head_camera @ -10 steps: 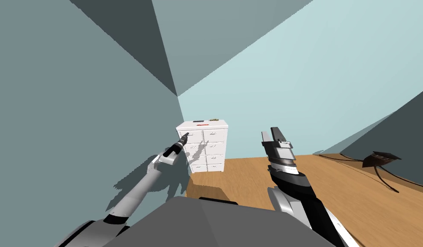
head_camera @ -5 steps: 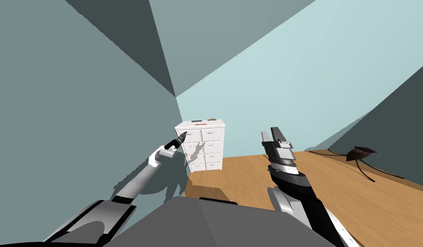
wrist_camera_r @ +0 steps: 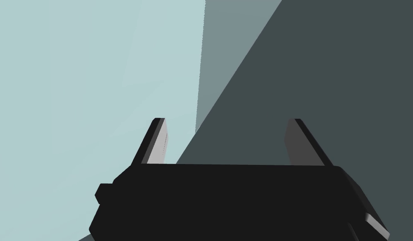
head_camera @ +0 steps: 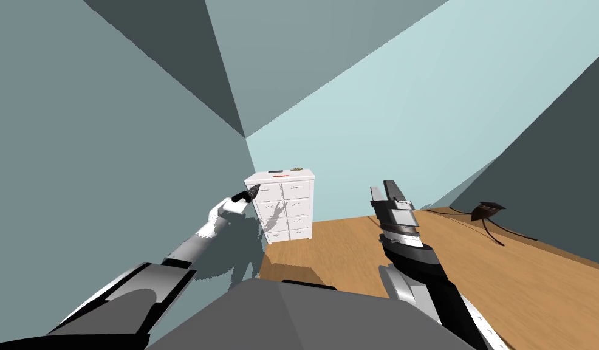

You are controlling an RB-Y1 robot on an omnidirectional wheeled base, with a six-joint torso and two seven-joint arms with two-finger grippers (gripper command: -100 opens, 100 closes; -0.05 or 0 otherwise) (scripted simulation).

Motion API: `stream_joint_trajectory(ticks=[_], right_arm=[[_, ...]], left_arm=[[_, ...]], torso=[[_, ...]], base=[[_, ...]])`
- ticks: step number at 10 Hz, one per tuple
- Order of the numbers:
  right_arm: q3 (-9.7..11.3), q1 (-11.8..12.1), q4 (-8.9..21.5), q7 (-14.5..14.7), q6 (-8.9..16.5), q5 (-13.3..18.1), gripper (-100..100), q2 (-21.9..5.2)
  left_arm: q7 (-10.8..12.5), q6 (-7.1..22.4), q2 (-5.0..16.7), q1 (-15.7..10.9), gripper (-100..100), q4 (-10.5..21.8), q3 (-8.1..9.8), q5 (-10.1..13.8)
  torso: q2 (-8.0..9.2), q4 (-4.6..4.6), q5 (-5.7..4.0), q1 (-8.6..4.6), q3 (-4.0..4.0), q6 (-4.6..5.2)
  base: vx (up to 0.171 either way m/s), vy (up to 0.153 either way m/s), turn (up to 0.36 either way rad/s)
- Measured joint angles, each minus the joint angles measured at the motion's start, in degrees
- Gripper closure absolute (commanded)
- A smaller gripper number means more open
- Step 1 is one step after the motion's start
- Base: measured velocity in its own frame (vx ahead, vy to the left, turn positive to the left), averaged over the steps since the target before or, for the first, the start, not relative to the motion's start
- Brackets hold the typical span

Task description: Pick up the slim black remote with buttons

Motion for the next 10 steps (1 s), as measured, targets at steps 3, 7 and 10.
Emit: stream_joint_trajectory(ticks=[3,7,10], right_arm=[[0.00,0.00,0.00,0.00,0.00,0.00,0,0.00],[0.00,0.01,0.00,0.00,0.00,0.00,0,0.00],[0.00,0.01,0.00,0.00,0.00,0.00,0,0.00]], left_arm=[[-0.04,4.61,2.63,-4.23,-100,3.93,-0.69,0.83],[0.06,10.09,5.66,-8.08,-100,7.50,-0.92,1.76],[0.01,14.45,7.90,-12.20,-100,11.37,-1.53,2.29]], torso=[[-0.05,-0.01,0.00,-0.03,-0.03,0.00],[-0.10,-0.03,0.02,0.05,-0.06,-0.02],[-0.12,-0.04,0.02,0.04,-0.07,-0.02]], base=[[-0.022,-0.024,-0.054],[-0.010,-0.020,-0.073],[-0.001,-0.017,-0.063]])
